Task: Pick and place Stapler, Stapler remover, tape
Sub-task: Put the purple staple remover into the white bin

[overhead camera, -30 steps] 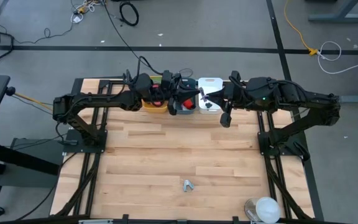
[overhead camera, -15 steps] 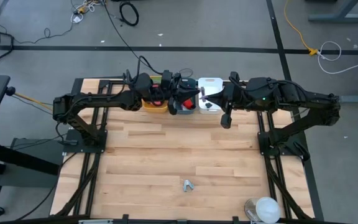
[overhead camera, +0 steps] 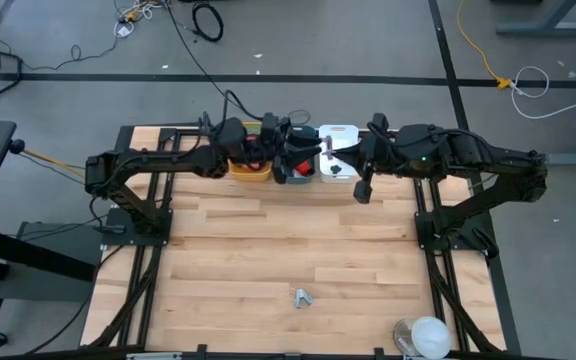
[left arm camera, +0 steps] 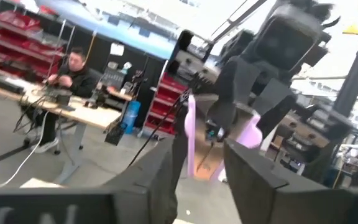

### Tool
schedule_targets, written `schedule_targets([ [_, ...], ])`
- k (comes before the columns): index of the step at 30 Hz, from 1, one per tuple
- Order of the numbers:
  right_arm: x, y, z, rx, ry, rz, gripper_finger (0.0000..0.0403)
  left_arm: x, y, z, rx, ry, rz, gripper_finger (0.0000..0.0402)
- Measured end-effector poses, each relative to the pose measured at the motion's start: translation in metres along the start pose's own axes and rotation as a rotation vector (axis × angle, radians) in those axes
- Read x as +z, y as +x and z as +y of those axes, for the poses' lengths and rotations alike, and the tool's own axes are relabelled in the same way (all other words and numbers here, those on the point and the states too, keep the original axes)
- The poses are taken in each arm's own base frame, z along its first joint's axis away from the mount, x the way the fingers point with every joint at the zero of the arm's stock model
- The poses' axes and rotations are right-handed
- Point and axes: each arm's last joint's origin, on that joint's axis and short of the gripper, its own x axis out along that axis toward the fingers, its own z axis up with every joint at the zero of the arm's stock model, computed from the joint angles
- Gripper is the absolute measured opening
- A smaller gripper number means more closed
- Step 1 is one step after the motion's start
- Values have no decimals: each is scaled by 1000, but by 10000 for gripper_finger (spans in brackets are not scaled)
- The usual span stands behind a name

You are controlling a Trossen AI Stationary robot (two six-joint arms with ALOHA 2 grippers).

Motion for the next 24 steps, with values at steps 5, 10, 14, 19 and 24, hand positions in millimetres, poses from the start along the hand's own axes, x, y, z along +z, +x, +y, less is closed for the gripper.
schedule_targets([
  [5, -5, 2, -6, -42, 28, 48, 1, -3, -2, 7, 10, -39, 57, 186],
  [10, -13, 5, -18, -85, 63, 128, 1, -4, -2, 9, 10, -49, 79, 186],
  [14, -18, 9, -29, -90, 83, 176, 1, -4, -2, 9, 11, -49, 82, 175],
  [19, -27, 19, -46, -137, 85, 265, 1, -5, -2, 9, 11, -46, 85, 164],
  [24, -41, 36, -62, -141, 107, 328, 1, -5, -2, 9, 11, -45, 85, 158],
])
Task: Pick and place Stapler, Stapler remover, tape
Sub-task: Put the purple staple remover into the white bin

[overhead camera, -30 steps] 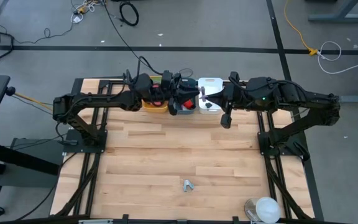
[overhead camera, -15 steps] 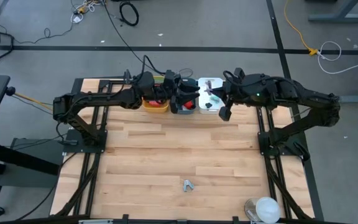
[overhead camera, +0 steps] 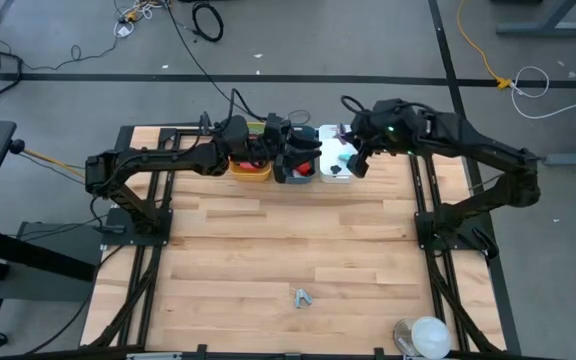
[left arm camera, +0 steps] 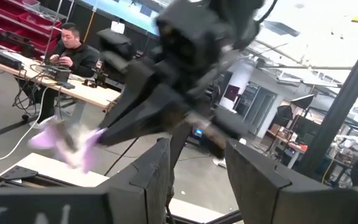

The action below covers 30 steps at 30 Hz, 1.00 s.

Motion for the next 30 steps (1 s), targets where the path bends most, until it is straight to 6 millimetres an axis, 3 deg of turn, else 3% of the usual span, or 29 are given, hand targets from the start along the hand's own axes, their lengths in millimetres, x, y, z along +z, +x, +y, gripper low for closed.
schedule_targets([
  [11, -31, 55, -19, 16, 164, 80, 1, 0, -1, 1, -40, -1, 29, 154],
  [24, -67, 98, -51, -8, 390, 91, 1, 30, -34, 6, 74, 6, 122, 54],
  [30, -78, 119, -68, -38, 476, 139, 1, 40, -52, 12, 239, 32, 160, 32],
])
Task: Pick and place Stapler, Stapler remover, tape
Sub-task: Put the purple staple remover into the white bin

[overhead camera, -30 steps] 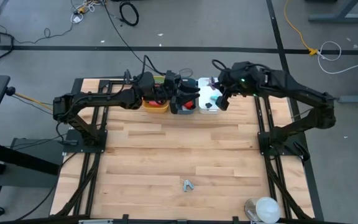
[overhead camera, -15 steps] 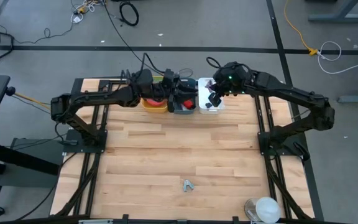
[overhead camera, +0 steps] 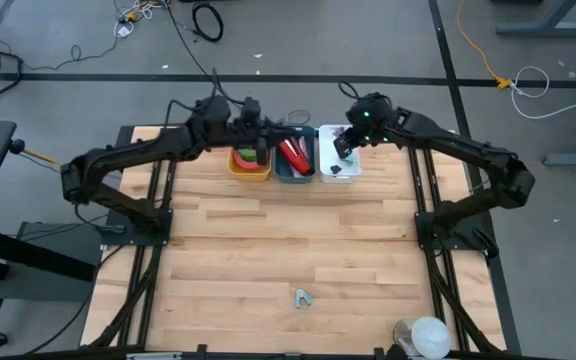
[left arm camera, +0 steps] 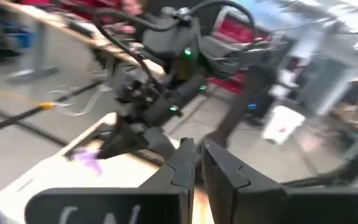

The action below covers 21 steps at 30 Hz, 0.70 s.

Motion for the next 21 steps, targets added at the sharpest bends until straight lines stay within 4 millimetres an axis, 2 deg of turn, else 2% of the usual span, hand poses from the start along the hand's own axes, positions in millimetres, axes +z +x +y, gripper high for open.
schedule_targets([
  [7, -7, 51, -10, -54, 39, 126, 1, -2, -15, 14, 225, 7, 75, 15],
  [12, -15, 84, -13, -81, 64, 195, 1, -6, -17, 19, 255, 9, 125, 12],
  [16, -18, 99, -15, -94, 72, 212, 1, -7, -17, 20, 259, 18, 139, 12],
  [21, -19, 107, -18, -99, 75, 209, 1, -7, -18, 21, 265, 33, 139, 12],
])
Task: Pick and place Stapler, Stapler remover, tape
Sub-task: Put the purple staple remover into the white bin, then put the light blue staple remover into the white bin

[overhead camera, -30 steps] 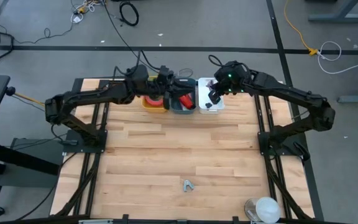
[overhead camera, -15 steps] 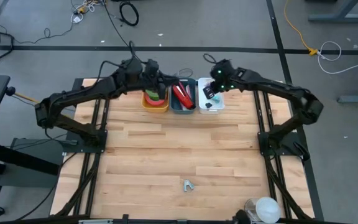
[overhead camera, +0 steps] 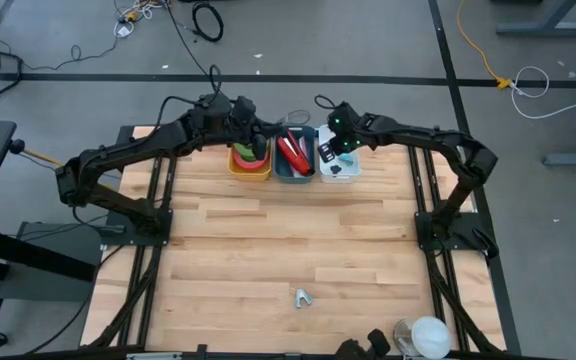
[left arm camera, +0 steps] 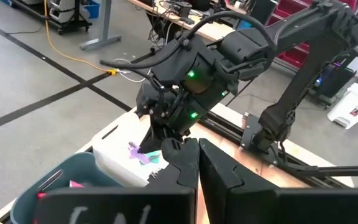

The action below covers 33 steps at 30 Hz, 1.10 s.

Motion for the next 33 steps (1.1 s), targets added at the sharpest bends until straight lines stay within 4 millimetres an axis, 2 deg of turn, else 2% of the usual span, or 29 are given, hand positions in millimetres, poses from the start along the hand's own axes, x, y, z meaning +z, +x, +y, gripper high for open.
schedule_targets([
  [7, 3, 0, -8, -11, 7, -10, 2, 0, 0, 0, 3, 1, -1, 12],
  [11, 3, 0, -9, -16, 8, -9, 20, 0, 0, 0, 4, 1, -2, 12],
  [22, 1, -2, -7, 21, 9, 21, 180, 0, 0, 0, 3, 2, -1, 12],
  [27, 2, -17, -3, 44, 7, -13, 208, 0, 0, -1, -1, 2, 0, 12],
  [33, 4, -54, 5, 87, -30, -113, 200, -2, 0, -7, -36, 8, 11, 12],
])
